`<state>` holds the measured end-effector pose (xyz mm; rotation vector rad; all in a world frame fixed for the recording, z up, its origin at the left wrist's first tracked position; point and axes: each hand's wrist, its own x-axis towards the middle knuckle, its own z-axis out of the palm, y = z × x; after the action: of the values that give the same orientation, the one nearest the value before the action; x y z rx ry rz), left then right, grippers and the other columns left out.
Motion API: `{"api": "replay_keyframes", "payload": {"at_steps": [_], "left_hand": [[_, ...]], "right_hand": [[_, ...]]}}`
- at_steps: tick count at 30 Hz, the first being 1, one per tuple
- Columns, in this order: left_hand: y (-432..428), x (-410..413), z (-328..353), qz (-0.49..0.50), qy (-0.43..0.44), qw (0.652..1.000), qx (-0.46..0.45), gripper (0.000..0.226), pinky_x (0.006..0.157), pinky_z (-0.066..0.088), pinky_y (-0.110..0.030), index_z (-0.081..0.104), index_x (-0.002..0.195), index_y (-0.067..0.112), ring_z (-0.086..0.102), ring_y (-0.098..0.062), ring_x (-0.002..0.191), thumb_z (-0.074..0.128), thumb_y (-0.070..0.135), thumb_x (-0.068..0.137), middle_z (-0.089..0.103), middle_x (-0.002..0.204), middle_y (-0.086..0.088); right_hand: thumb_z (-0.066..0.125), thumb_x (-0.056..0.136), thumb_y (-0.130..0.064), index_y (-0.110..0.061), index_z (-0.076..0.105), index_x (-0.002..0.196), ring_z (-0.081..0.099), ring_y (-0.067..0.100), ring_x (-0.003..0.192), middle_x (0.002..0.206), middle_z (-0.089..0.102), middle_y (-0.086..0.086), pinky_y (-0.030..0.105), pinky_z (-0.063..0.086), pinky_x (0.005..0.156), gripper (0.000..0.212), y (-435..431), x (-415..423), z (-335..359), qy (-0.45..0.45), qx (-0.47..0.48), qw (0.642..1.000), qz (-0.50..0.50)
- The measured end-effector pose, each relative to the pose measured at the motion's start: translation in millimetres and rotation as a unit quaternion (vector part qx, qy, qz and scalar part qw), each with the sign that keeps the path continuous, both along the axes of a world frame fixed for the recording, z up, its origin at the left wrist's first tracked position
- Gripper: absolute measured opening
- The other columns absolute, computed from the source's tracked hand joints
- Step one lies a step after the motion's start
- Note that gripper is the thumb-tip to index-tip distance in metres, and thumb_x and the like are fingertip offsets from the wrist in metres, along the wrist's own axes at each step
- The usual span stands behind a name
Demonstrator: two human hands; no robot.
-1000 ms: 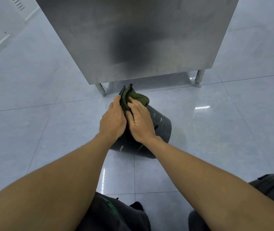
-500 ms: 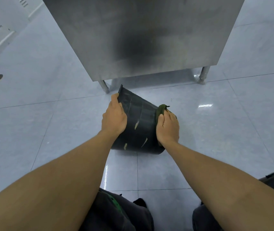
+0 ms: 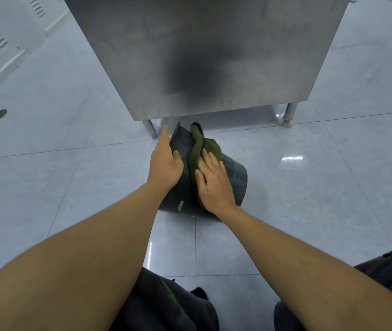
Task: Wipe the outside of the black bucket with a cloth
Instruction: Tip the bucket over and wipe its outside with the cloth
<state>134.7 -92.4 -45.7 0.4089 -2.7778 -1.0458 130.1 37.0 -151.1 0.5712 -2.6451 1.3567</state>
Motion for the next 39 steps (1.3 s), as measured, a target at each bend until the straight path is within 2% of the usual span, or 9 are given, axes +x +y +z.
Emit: {"api": "replay_keyframes", "payload": {"at_steps": [4,9,13,18,20,24,29,34,39], "left_hand": [[0,0,-2,0.049,-0.034,0.998,-0.022,0.045,0.096,0.051,-0.047,0.037,0.144,0.024,0.064,-0.034,0.106,0.046,0.014,0.101,0.066,0.120,-0.011],[17,-1,-2,0.028,-0.062,0.995,-0.069,0.057,0.077,0.048,-0.040,0.017,0.157,0.038,0.062,-0.025,0.085,0.038,0.028,0.104,0.063,0.103,-0.005],[26,-4,-2,0.027,-0.058,0.997,-0.049,0.061,0.071,0.039,-0.035,0.016,0.157,0.036,0.051,-0.013,0.067,0.037,0.023,0.102,0.055,0.081,0.004],[30,-14,-2,0.029,-0.057,0.997,-0.033,0.060,0.086,0.047,-0.040,0.021,0.156,0.033,0.059,-0.027,0.095,0.036,0.024,0.098,0.061,0.115,-0.004],[31,-14,-3,0.033,-0.039,0.998,-0.031,0.057,0.094,0.047,-0.043,0.030,0.151,0.024,0.059,-0.032,0.110,0.043,0.023,0.096,0.057,0.133,-0.007],[26,-14,-3,0.056,0.001,0.998,-0.035,0.044,0.091,0.046,-0.036,0.042,0.140,0.009,0.056,-0.033,0.115,0.052,0.015,0.097,0.046,0.136,-0.013],[20,-11,-7,0.037,-0.036,0.992,-0.119,0.054,0.097,0.048,-0.046,0.028,0.156,0.022,0.059,-0.036,0.118,0.043,0.022,0.104,0.057,0.133,-0.013],[20,-10,-7,0.000,-0.028,0.992,-0.124,0.060,0.086,0.045,-0.038,0.021,0.158,0.022,0.060,-0.031,0.109,0.043,0.021,0.102,0.060,0.128,-0.012],[21,-7,-6,-0.013,-0.023,0.994,-0.104,0.064,0.099,0.043,-0.043,0.021,0.158,0.032,0.056,-0.032,0.121,0.044,0.026,0.098,0.053,0.145,-0.005]], "right_hand": [[0.031,0.108,-0.029,-0.021,0.034,0.156,0.019,0.018,0.154,0.163,0.032,-0.003,0.044,0.008,0.126,0.049,21,2,-18,-0.063,0.015,0.994,-0.090],[0.027,0.108,-0.029,-0.019,0.034,0.156,0.021,0.017,0.153,0.162,0.035,-0.001,0.046,0.005,0.126,0.049,30,-8,-19,-0.135,0.005,0.973,-0.187],[0.034,0.106,-0.025,-0.013,0.047,0.148,0.028,0.021,0.151,0.157,0.043,0.004,0.043,0.006,0.126,0.046,14,-5,2,-0.058,0.005,0.991,-0.123],[0.044,0.105,-0.018,-0.009,0.049,0.146,0.034,0.023,0.147,0.153,0.047,0.009,0.038,0.023,0.123,0.043,-6,3,21,0.029,-0.058,0.998,0.001],[0.047,0.105,-0.017,-0.008,0.051,0.144,0.044,0.023,0.139,0.148,0.052,0.009,0.039,0.034,0.118,0.041,1,-1,14,0.034,-0.050,0.998,-0.017],[0.045,0.103,-0.021,-0.008,0.057,0.139,0.052,0.022,0.124,0.138,0.058,0.008,0.037,0.045,0.107,0.039,26,-4,-8,-0.028,-0.036,0.992,-0.116],[0.048,0.103,-0.021,-0.003,0.065,0.126,0.044,0.024,0.127,0.134,0.056,0.009,0.042,0.045,0.107,0.034,44,-1,-22,-0.065,-0.006,0.983,-0.169],[0.060,0.096,-0.014,-0.001,0.070,0.115,0.048,0.027,0.121,0.129,0.056,0.013,0.029,0.036,0.105,0.025,18,-3,6,0.012,-0.047,0.994,-0.097],[0.049,0.100,-0.024,-0.013,0.059,0.133,0.030,0.029,0.142,0.149,0.045,0.011,0.037,0.021,0.120,0.036,4,-3,17,0.035,-0.018,0.999,-0.018]]}}
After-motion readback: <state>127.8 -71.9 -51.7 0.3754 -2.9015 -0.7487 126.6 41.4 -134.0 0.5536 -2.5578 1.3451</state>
